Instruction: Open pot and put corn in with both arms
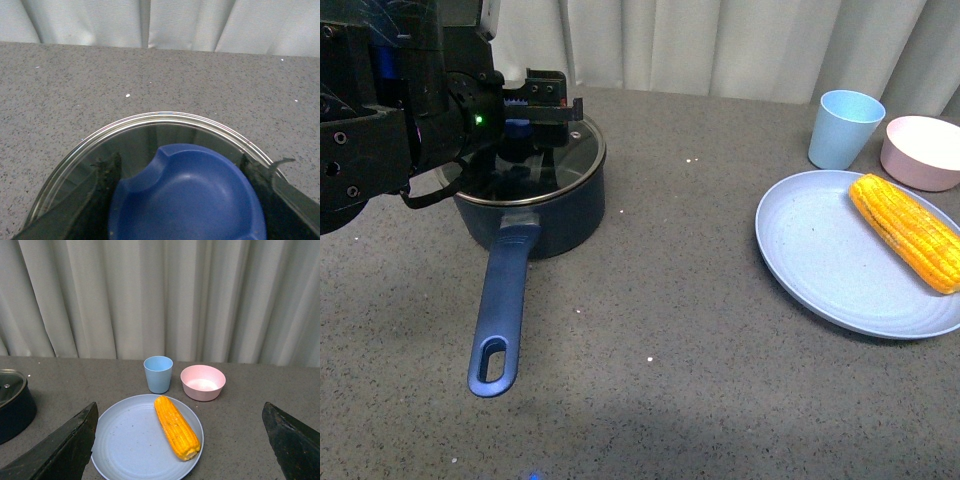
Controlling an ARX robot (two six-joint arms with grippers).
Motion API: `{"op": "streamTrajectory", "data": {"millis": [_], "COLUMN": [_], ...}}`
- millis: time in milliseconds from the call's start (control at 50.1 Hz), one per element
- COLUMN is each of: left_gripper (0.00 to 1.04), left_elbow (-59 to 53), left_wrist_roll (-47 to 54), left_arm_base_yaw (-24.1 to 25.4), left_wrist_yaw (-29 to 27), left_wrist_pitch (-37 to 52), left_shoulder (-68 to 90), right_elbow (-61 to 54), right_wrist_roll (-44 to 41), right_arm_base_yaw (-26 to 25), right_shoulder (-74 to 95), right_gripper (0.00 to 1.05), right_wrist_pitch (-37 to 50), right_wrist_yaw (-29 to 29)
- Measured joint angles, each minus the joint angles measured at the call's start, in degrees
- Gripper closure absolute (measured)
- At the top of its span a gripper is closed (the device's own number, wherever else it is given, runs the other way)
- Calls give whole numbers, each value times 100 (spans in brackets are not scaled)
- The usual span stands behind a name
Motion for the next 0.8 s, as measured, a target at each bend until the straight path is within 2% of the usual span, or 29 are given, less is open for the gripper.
{"op": "streamTrajectory", "data": {"millis": [80,419,558,658,798], "left_gripper": [42,43,43,43,43], "left_elbow": [2,63,374,356,111], "left_wrist_roll": [0,-168,-297,-227,-9], "left_arm_base_yaw": [-7,140,726,1311,1871], "left_wrist_yaw": [-26,-85,15,66,101], "left_wrist_pitch": [-7,-365,-466,-413,-205], "left_shoulder": [-11,-813,-1180,-1060,-892], "right_elbow": [-2,-2,0,-2,-2], "right_wrist_roll": [-2,-2,-2,-2,-2], "right_arm_base_yaw": [0,0,0,0,0], "right_shoulder": [0,0,0,0,0], "right_gripper": [9,9,9,9,9], "right_wrist_pitch": [0,0,0,0,0], "right_wrist_yaw": [0,0,0,0,0]}}
